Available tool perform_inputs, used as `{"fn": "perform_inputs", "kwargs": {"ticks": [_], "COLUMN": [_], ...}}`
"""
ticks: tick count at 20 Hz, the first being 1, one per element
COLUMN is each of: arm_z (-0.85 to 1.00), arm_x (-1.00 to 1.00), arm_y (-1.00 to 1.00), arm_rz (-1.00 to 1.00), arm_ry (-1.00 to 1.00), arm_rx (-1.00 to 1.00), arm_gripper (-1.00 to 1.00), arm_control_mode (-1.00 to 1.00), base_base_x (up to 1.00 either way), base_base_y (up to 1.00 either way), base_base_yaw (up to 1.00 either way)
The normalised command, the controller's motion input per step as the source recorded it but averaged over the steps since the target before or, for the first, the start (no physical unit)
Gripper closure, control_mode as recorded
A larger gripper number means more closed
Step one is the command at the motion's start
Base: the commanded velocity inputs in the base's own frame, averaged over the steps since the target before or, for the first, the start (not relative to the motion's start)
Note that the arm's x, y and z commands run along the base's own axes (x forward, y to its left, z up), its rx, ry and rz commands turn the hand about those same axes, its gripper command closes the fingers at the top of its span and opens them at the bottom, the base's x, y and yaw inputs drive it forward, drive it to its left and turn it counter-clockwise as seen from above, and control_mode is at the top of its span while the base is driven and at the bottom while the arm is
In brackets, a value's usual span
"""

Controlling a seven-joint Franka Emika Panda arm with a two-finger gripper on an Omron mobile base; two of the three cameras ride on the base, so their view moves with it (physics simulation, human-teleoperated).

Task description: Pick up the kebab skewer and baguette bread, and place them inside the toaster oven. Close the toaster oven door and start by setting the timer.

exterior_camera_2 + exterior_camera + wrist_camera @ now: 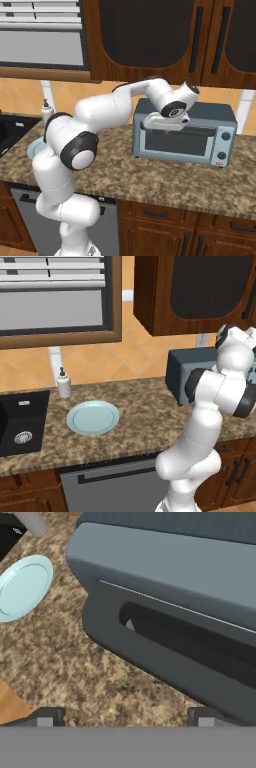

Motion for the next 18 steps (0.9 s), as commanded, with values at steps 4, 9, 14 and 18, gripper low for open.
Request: {"fn": "perform_inputs", "kwargs": {"ticks": [4,9,14,18], "arm_z": [-0.76,-0.32,-0.08,-0.01], "arm_x": [0.32,0.16,-0.22,-0.83], "arm_y": [0.3,0.1,0.0,-0.17], "arm_rz": [0.01,0.0,-0.04,-0.05], "arm_ry": [-0.31,-0.14,-0.05,0.0], "arm_rx": [0.09,0.07,0.04,0.0], "arm_gripper": [-1.0,-1.0,-1.0,-1.0], "arm_control_mode": [-1.0,-1.0,-1.0,-1.0], "base_base_x": [0.0,0.0,0.0,0.0], "base_base_y": [0.0,0.0,0.0,0.0], "base_base_yaw": [0.0,0.0,0.0,0.0]}}
